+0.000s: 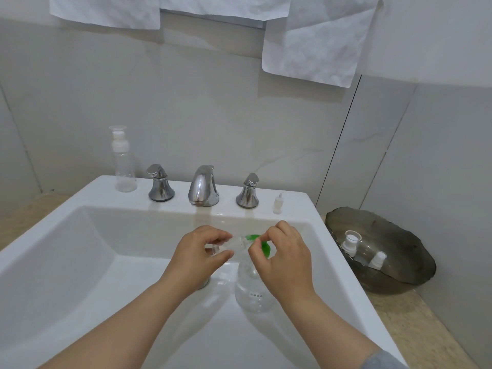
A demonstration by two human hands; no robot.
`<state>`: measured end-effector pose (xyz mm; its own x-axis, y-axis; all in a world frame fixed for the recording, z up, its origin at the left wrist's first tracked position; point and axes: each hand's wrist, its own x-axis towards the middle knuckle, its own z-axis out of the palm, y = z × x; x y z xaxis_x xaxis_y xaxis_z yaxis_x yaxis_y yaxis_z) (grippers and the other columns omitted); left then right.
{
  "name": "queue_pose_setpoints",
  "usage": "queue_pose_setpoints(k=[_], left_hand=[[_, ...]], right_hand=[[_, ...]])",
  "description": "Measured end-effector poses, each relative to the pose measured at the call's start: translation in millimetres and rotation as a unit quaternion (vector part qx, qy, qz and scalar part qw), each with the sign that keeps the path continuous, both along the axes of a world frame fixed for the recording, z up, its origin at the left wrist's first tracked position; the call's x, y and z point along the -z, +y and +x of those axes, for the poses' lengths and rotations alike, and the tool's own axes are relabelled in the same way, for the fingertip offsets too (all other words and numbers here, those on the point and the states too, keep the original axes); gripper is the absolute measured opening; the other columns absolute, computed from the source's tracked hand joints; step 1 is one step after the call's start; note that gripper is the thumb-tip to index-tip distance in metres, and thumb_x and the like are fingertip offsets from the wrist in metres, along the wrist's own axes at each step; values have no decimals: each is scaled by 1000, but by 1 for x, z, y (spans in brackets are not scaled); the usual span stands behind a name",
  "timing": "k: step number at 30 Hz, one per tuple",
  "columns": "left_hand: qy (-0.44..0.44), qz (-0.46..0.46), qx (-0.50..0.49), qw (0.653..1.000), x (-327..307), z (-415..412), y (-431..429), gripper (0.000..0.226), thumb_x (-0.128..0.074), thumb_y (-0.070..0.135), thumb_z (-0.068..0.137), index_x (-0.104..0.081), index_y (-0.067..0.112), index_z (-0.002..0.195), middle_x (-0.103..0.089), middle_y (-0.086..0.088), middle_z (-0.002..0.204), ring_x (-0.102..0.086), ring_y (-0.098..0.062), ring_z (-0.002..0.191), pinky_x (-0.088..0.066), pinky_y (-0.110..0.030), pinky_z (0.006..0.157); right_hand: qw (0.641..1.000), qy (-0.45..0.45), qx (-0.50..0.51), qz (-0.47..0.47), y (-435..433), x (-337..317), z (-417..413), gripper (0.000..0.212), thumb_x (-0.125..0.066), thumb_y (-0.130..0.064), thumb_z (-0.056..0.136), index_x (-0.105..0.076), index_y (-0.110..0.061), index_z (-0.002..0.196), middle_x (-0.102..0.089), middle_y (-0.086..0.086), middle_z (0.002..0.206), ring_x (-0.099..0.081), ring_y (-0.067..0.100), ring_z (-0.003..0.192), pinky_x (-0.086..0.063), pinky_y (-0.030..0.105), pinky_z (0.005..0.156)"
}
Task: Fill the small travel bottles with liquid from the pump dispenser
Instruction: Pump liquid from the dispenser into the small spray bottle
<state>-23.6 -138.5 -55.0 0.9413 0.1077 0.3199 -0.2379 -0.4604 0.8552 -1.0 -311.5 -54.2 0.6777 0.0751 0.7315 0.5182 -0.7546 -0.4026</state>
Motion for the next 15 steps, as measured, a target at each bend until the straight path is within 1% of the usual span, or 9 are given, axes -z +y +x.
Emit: queue_pose_setpoints(k=[4,9,15], left_hand=[[0,3,-1,1000,0,0,-1,25,-78,13,74,-71,28,93,-64,10,92,-59,3,88,-55,-27,83],[-21,-22,-11,999,-3,0,-1,26,-79,12,73,-70,31,90,-65,10,91,-60,1,88,-56,-26,82],[-30,-26,-6,999,-3,-1,0,27,-79,11,73,-70,32,88,-65,11,90,-61,0,88,-56,-25,81]], right_hand=[[1000,-9,5,-2,-2,-1,-1,21,-49,-35,77,-55,-19,66,-48,-11,70,-48,12,68,-42,28,48],[999,-36,-6,-27,-5,-3,-2,19,-51,-33,81,-64,-20,76,-56,-12,78,-51,12,74,-44,26,53],[999,-44,-1,-23,-4,-4,-1,19,-52,-32,81,-67,-20,79,-59,-12,81,-51,10,79,-44,22,55]])
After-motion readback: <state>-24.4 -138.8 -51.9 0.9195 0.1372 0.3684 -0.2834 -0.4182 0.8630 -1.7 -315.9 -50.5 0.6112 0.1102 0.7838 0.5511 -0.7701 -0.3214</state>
